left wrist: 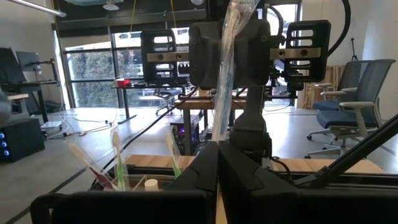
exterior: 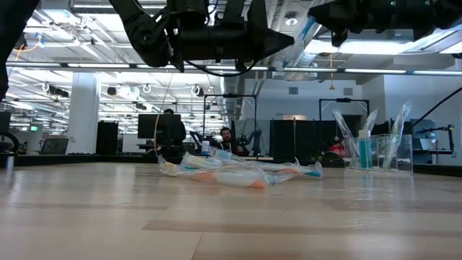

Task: Pick & Place toothbrushing station
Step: Put the blue toothbrush into the transparent organizer

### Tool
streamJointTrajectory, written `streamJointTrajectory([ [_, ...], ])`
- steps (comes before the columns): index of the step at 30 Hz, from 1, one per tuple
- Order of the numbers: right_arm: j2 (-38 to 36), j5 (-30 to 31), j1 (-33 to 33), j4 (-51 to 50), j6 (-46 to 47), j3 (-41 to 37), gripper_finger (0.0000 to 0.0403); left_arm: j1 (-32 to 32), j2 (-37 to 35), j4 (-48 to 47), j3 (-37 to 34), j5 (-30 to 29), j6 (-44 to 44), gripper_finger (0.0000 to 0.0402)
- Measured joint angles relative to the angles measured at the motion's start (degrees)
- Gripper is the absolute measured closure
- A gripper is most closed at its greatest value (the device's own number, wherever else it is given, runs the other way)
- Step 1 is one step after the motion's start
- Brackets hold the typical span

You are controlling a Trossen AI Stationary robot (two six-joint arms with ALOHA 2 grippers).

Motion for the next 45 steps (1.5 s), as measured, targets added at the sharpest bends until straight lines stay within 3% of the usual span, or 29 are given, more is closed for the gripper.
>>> streamJointTrajectory([
  [15, -3.9, 0.3, -1.7, -4.3, 1.0, 0.0, 0.0392, 0.0, -2.7, -1.3, -2.6, 0.1, -0.2, 0.0311],
  [22, -7.5, 1.0, -4.8, -11.9, 2.1, 0.0, 0.0392, -1.3, -9.0, -3.7, -8.4, 0.1, -0.5, 0.0308],
  [28, -9.4, 5.5, -7.0, -18.5, 2.7, 0.0, 0.0392, -3.5, -14.0, -3.9, -13.9, 0.1, -0.5, 0.0308],
  [45, -13.4, 12.5, -14.9, -32.0, 6.1, 0.0, 0.0392, -4.8, -14.6, -3.9, -17.8, 0.0, -5.0, 0.0308],
])
